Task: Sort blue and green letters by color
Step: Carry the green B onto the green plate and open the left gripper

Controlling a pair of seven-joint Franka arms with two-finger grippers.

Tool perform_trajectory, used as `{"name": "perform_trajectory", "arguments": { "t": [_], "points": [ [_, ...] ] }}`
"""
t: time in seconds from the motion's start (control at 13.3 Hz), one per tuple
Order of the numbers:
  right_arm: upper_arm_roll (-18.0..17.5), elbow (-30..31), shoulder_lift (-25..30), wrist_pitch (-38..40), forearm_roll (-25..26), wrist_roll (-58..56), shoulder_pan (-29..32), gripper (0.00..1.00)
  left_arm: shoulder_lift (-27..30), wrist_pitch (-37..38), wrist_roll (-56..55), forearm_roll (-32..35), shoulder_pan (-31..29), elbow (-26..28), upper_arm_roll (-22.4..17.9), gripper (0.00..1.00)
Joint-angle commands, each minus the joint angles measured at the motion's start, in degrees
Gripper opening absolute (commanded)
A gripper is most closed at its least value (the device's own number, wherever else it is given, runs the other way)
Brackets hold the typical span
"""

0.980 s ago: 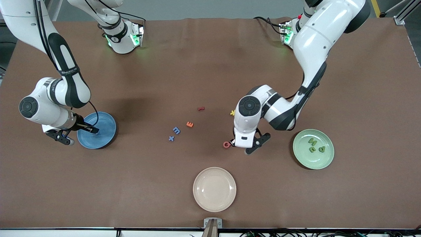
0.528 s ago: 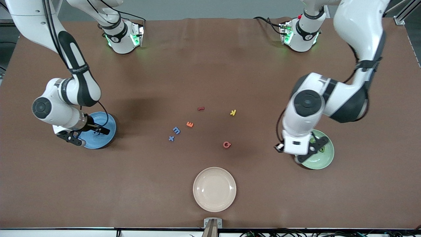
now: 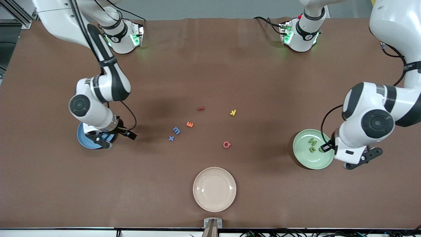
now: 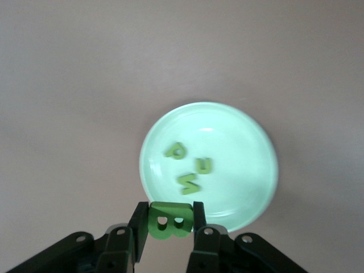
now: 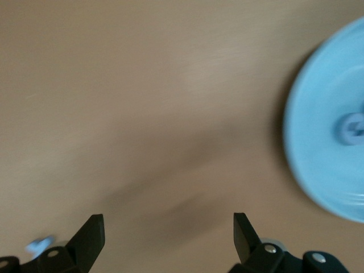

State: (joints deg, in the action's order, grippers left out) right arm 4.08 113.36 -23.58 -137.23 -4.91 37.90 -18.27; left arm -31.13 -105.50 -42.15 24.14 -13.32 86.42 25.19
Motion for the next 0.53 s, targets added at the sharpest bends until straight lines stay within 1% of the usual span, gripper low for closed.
{"name": "perform_trajectory", "arguments": {
  "t": [0.0,0.08,0.15,0.23,0.45],
  "points": [
    [0.40,-7.43,-6.20,0.03,-0.72,1.12,-4.66,1.00,-1.03,-1.19,4.52,-0.68,-2.66,3.40,0.56,0.00],
    [0.40,-8.76,-7.78,0.03,-2.29,1.03,-6.41,1.00,-1.47,-2.24,5.75,-0.50,-3.63,4.45,0.47,0.00],
    [0.40,-9.64,-8.76,0.12,-3.08,0.77,-7.99,1.00,-2.95,-3.47,5.85,-0.85,-4.34,4.37,0.47,0.00],
    [0.40,-10.43,-10.16,0.12,-3.18,0.51,-8.79,1.00,-4.71,-4.53,5.41,-0.24,-4.34,4.29,0.39,0.00],
    [-0.13,-11.06,-12.36,-1.63,-3.27,0.42,-10.64,1.00,-8.49,-11.63,5.24,-0.85,-5.66,4.29,0.12,0.02]
  ]
}}
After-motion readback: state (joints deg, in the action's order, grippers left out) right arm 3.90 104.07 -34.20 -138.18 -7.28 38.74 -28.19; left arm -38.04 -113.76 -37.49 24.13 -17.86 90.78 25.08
